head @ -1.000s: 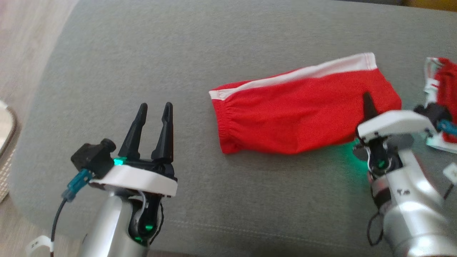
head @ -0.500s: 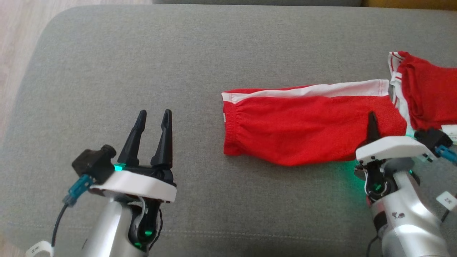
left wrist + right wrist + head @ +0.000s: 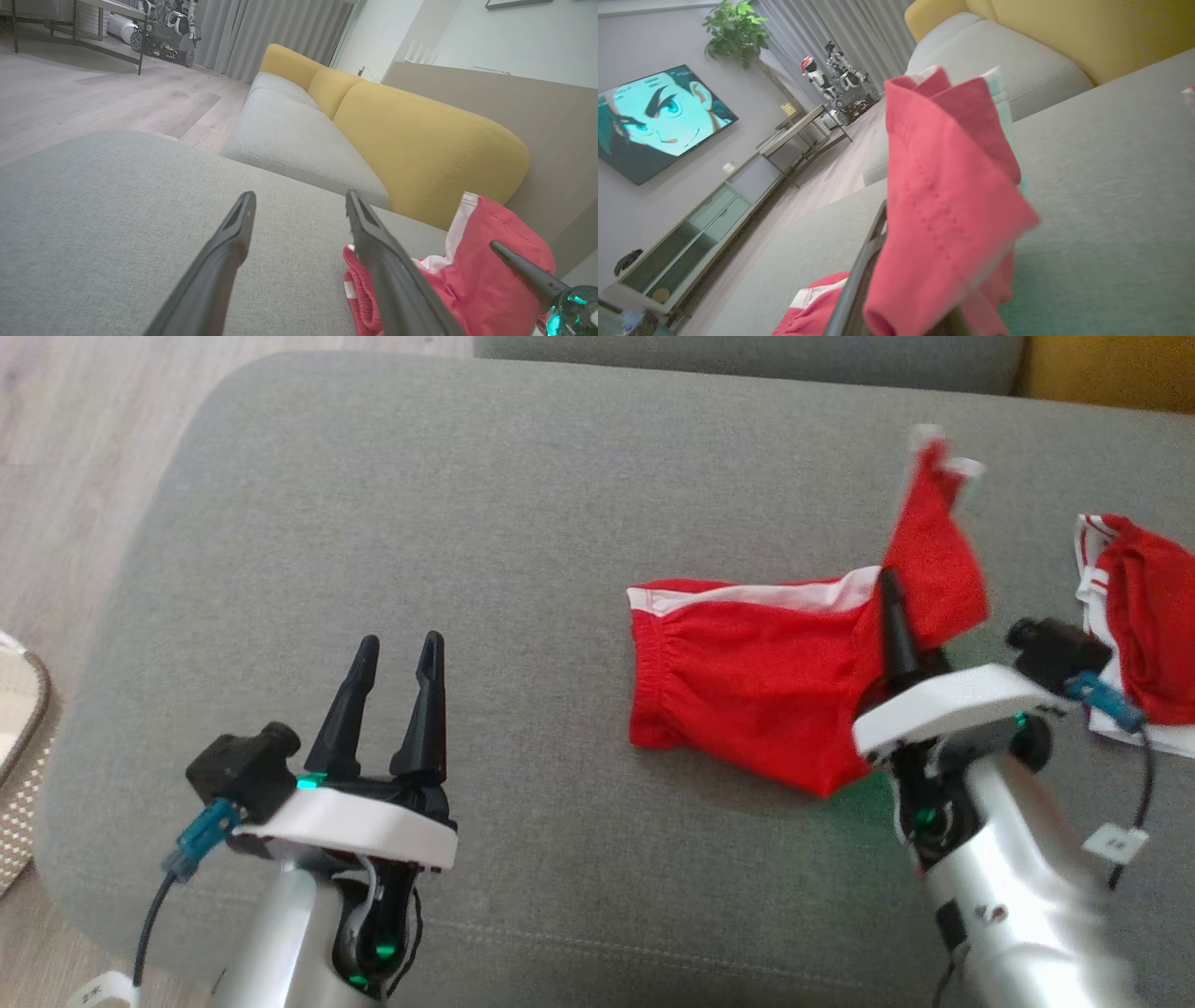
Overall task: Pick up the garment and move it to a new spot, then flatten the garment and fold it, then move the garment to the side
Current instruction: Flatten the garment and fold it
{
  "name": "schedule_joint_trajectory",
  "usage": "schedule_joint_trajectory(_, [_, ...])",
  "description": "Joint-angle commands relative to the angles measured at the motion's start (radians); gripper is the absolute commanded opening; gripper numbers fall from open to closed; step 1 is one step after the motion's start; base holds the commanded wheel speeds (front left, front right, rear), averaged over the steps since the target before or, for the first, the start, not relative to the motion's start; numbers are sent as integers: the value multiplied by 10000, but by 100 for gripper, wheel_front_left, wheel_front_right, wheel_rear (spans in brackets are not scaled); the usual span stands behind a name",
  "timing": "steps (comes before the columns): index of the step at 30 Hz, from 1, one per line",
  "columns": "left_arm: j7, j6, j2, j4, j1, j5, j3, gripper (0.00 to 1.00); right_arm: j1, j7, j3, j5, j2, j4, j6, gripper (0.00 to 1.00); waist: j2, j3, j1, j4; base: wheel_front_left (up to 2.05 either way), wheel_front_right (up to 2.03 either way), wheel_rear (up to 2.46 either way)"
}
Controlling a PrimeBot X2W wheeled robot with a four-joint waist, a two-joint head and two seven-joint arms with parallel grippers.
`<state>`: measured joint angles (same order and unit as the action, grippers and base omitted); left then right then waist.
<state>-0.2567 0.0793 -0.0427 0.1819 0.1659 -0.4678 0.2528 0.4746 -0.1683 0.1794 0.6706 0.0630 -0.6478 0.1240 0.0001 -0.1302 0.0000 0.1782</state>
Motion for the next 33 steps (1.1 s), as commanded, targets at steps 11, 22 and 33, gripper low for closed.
schedule_joint_trajectory(11, [-51, -24, -76, -298, 126, -69, -223, 100, -448, 308, 2460, -117, -128, 1306, 67, 0, -1, 201, 0, 428, 0, 0, 0])
schedule_joint_trajectory(22, [-51, -83, -76, -268, 91, -109, -198, 100, -595, 652, 3671, -181, -128, 1029, 67, 100, -1, 176, 0, 710, 0, 0, 0])
schedule_joint_trajectory(33, [-51, -135, -76, -361, 179, -208, -180, 100, -430, 1660, 4672, 923, -128, 210, 67, 100, -1, -60, 0, 760, 0, 0, 0])
